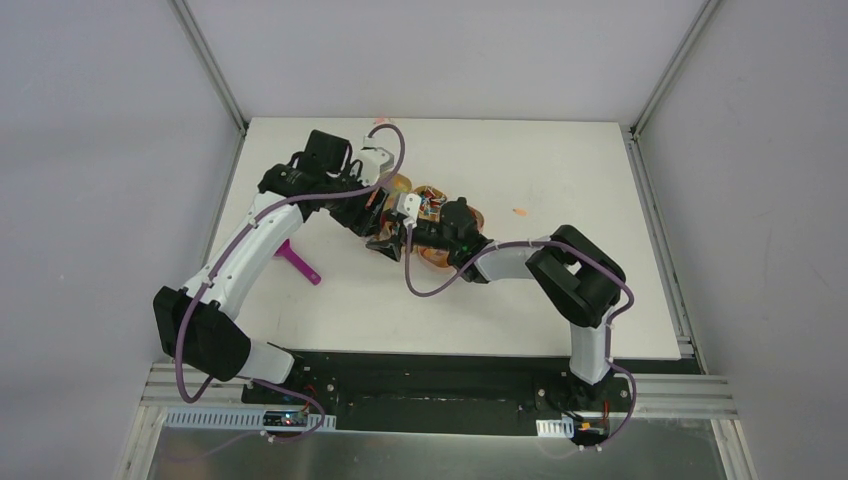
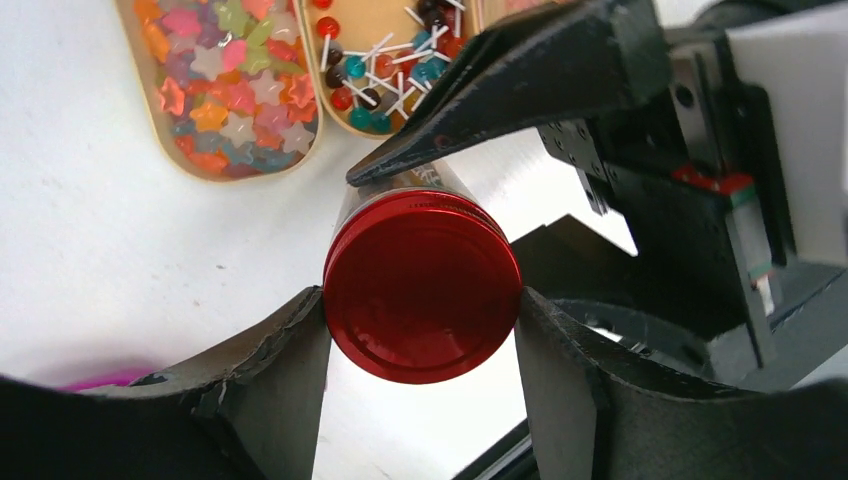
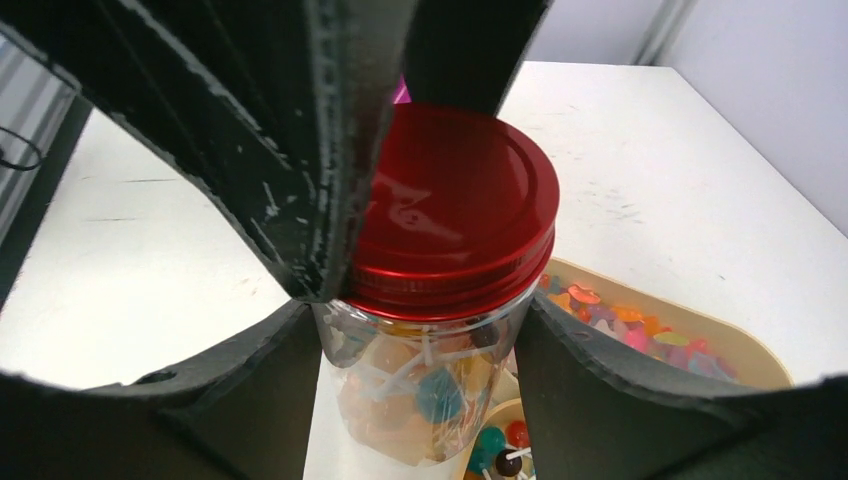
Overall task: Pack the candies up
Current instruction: Screw the bottle lid onto the packing bottle, then place the packing bottle at the center of the board.
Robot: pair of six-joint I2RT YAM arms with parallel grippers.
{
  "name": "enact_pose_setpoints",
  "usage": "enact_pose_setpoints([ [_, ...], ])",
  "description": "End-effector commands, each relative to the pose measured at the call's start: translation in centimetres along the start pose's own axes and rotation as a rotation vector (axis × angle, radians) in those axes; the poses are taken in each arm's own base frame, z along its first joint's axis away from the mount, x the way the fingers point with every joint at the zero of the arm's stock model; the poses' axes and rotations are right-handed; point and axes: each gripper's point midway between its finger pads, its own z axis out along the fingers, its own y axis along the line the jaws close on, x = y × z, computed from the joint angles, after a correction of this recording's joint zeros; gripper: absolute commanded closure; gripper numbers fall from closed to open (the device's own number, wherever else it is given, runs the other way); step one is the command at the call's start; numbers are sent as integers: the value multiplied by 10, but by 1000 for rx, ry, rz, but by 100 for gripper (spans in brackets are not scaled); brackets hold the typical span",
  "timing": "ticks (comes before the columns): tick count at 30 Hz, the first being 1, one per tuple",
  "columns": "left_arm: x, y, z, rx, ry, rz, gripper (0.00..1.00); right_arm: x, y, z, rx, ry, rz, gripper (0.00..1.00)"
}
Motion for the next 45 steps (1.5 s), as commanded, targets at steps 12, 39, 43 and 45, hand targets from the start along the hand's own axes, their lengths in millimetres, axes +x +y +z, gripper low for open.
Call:
enact_pose_setpoints([
  [12,12,-32,-28,200,-30,406,54,-100,28,-6,-230,-297,-133,79],
  [39,-117,48,-155,-508,-497,-249,1,-59,18,39,-94,-265,-12,78],
  [43,-141,55,-195,-579,-661,-332,1,-47,11,64,-25,-269,-5,78],
  [45,-148,53,-212,-585,-732,-329,1,-35,6,76,12,-261,0,78],
])
